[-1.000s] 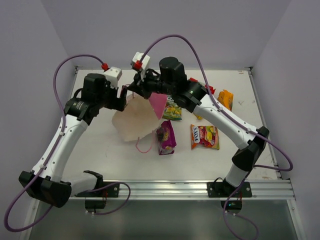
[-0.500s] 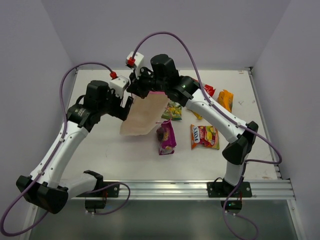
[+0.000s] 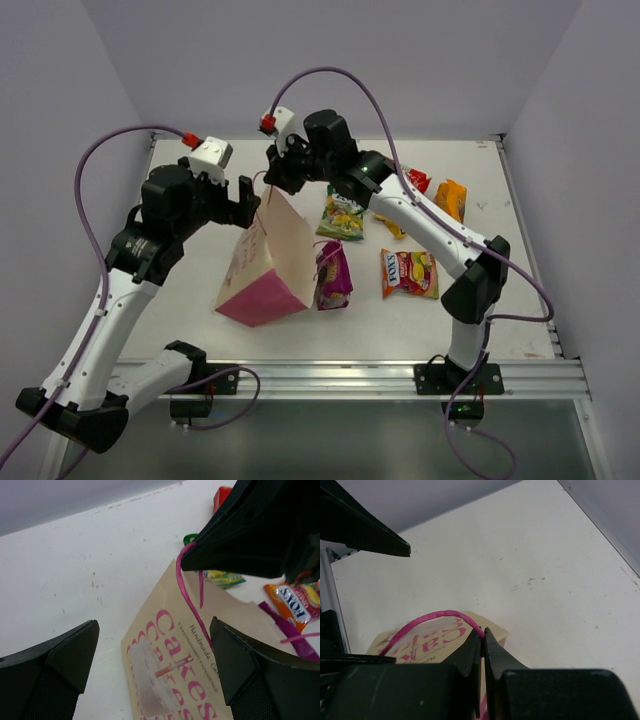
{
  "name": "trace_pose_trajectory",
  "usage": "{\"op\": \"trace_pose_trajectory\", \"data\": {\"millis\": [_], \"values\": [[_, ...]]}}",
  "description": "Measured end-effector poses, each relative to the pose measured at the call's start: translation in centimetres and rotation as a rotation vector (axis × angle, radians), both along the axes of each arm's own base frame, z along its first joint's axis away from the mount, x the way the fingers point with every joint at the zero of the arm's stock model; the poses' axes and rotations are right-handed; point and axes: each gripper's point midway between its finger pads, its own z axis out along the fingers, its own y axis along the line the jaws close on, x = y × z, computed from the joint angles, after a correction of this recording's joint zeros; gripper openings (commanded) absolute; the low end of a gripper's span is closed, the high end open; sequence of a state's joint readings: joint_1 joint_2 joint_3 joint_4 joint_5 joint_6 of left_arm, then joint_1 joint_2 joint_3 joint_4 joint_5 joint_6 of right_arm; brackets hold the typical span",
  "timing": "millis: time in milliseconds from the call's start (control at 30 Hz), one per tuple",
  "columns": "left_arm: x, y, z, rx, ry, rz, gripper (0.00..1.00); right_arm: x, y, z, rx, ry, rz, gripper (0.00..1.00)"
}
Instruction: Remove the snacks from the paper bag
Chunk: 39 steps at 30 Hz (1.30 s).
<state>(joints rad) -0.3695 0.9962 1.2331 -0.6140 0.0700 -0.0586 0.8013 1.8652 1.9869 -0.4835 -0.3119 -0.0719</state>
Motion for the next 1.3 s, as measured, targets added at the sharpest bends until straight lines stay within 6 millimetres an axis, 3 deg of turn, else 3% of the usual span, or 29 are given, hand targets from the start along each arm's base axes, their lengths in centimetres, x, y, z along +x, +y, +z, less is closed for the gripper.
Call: {"op": "trace_pose_trajectory", "data": {"millis": [267,400,500,567,667,800,933,1067,1300], "values": [[0.9,0.5,1.2,-0.128,-0.002,0.131,1.00,1.8,0.5,-4.0,-0.057,0.052,-0.018,0.00],[0.8,0.8,1.5,-0.155,-0.003,0.159,1.00,2.6,1.1,-4.4,-0.066,0.057,-0.021,0.00],[0.5,1.1,1.9,-0.162,-0.016,0.174,1.00,2.8,1.3,-3.6,-0.050,0.046,-0.021,0.02],[0.3,1.4,2.3,-0.166,-0.027,0.183,1.00,2.9,1.5,-2.5,-0.030,0.030,-0.022,0.11],[-0.2,1.9,2.8,-0.169,-0.044,0.200,1.00,2.8,1.7,-1.4,-0.002,0.020,-0.016,0.25],[-0.9,2.8,2.8,-0.169,-0.042,0.239,1.00,1.7,2.1,-0.7,0.021,0.038,0.018,0.53],[-1.8,3.8,3.0,-0.166,-0.047,0.276,1.00,0.0,2.2,0.7,0.051,0.042,0.057,0.65],[-2.4,4.6,3.3,-0.161,-0.056,0.304,1.00,-1.7,2.1,3.5,0.100,0.020,0.093,0.76],[-2.7,5.5,2.9,-0.153,-0.042,0.353,1.00,-3.1,2.3,7.6,0.176,-0.010,0.138,0.92]]}}
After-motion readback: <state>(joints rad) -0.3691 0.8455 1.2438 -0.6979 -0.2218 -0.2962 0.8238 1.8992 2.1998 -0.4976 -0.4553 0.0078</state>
